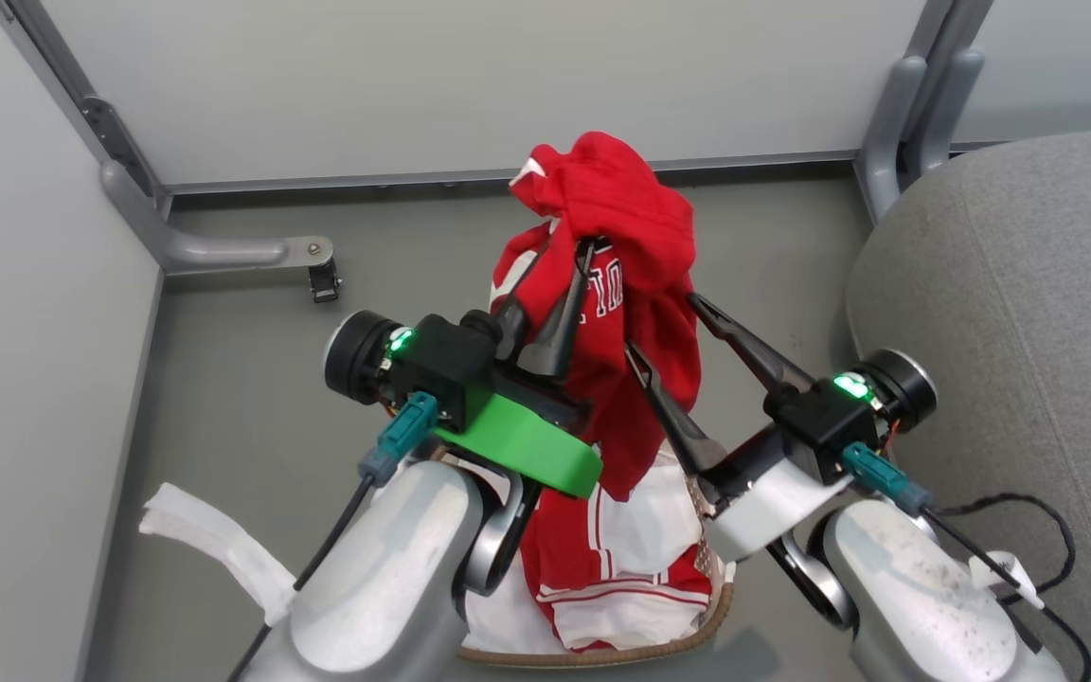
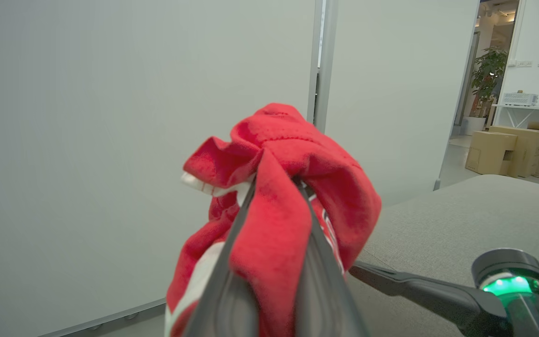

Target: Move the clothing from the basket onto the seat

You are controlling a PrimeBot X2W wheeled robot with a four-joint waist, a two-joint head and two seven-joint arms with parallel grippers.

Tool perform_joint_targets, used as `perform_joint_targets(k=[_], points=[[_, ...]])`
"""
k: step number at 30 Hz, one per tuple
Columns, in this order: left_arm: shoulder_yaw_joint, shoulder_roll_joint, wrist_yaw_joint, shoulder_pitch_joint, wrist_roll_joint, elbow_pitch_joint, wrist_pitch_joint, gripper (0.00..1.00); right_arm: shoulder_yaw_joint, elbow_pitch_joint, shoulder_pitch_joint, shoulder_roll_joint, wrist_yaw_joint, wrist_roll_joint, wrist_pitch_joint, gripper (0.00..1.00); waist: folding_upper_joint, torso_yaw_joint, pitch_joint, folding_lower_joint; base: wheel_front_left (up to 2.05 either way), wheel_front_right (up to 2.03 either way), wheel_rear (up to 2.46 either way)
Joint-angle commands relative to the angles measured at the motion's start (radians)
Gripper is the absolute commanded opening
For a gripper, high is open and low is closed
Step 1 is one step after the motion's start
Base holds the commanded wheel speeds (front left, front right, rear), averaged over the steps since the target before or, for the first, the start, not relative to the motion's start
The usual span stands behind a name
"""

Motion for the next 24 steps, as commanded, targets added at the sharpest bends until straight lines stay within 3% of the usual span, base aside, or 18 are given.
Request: perform_joint_targets(k=[1, 8, 9, 10, 11, 16, 18, 24], points=[[-0.014, 0.003, 0.005, -0.019, -0.008, -0.007, 0.000, 0.00, 0.002, 0.027, -0.031, 0.000, -0.001, -0.012, -0.005, 1.00, 0.0000, 0.019, 0.005, 0.0001, 0.00, 0.00, 0.00], [-0.106, 0.002, 0.023, -0.035, -0.077, -0.027, -0.003, 0.00, 0.044, 0.258, -0.155, 0.056, -0.001, -0.023, -0.004, 1.00, 0.0000, 0.061, 0.014, 0.0001, 0.00, 0.00, 0.00], [-0.118, 0.002, 0.028, -0.038, -0.086, -0.029, -0.004, 0.00, 0.050, 0.291, -0.167, 0.063, -0.001, -0.004, -0.003, 0.92, 0.0000, 0.066, 0.016, 0.0001, 0.00, 0.00, 0.00], [-0.129, 0.002, 0.031, -0.040, -0.094, -0.027, -0.004, 0.00, 0.047, 0.312, -0.179, 0.067, -0.001, 0.008, -0.003, 0.29, 0.0000, 0.070, 0.017, 0.0001, 0.00, 0.00, 0.00], [-0.139, 0.003, 0.034, -0.041, -0.102, -0.025, -0.005, 0.00, 0.047, 0.333, -0.189, 0.072, -0.001, 0.020, -0.003, 0.00, 0.0000, 0.072, 0.019, 0.0001, 0.00, 0.00, 0.00], [-0.148, 0.002, 0.058, -0.047, -0.112, 0.005, -0.008, 0.00, 0.023, 0.334, -0.191, 0.084, -0.001, 0.065, -0.004, 0.00, 0.0000, 0.054, 0.032, 0.0001, 0.00, 0.00, 0.00], [-0.141, 0.003, 0.069, -0.045, -0.104, 0.020, -0.010, 1.00, -0.003, 0.315, -0.173, 0.084, -0.001, 0.084, -0.004, 0.00, 0.0000, 0.031, 0.036, 0.0001, 0.00, 0.00, 0.00], [-0.124, 0.023, 0.084, -0.048, -0.040, 0.070, -0.013, 1.00, -0.072, 0.264, -0.123, 0.083, -0.001, 0.118, -0.003, 0.00, 0.0000, -0.104, 0.056, 0.0001, 0.00, 0.00, 0.00]])
